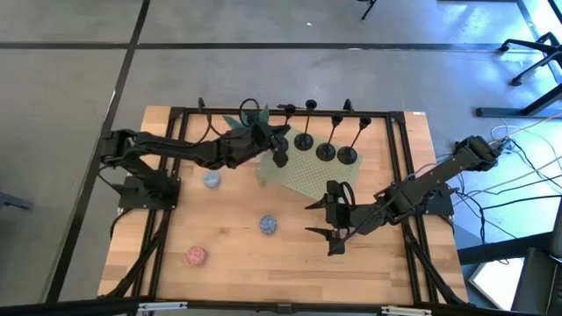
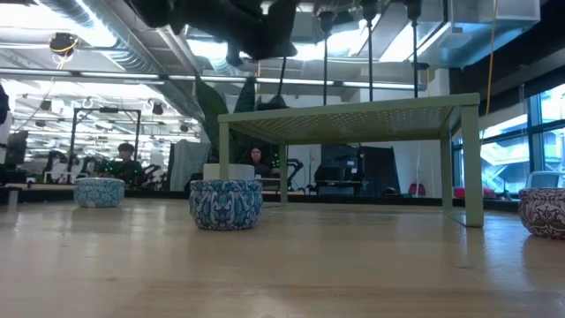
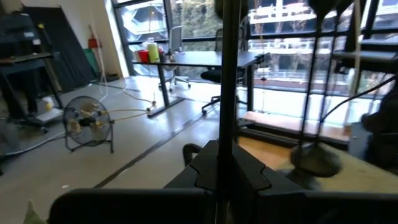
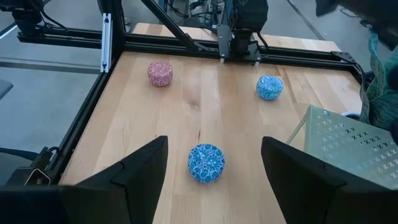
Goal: Stock candles and holders on shelf
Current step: Align the black candle holder with the other black candle holders on the shelf
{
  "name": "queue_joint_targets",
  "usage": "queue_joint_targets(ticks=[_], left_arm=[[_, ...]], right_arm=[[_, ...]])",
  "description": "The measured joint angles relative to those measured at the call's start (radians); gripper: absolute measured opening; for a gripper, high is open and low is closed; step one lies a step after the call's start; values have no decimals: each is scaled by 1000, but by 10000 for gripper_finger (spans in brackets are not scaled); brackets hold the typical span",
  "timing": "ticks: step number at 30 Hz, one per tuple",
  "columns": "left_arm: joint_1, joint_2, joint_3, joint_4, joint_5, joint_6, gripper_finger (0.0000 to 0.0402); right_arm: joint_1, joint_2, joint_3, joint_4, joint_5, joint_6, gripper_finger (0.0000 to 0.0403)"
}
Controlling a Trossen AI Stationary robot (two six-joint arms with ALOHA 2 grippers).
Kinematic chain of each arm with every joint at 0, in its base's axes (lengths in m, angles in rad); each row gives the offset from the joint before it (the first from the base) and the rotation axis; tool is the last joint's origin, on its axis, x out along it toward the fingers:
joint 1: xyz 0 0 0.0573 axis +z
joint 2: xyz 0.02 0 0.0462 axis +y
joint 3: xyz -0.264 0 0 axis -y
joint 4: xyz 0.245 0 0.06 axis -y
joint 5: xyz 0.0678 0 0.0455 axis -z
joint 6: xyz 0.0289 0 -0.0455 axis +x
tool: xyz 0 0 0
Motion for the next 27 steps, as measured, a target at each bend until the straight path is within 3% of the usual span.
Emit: queue_joint_targets(ticks=[6, 27], left_arm=[[24, 33, 0, 90, -3, 28, 12], [109, 112, 0, 136, 89, -33, 13]], right_arm=[[0, 0, 0, -1, 0, 0, 264], [0, 0, 0, -1, 1, 0, 264]])
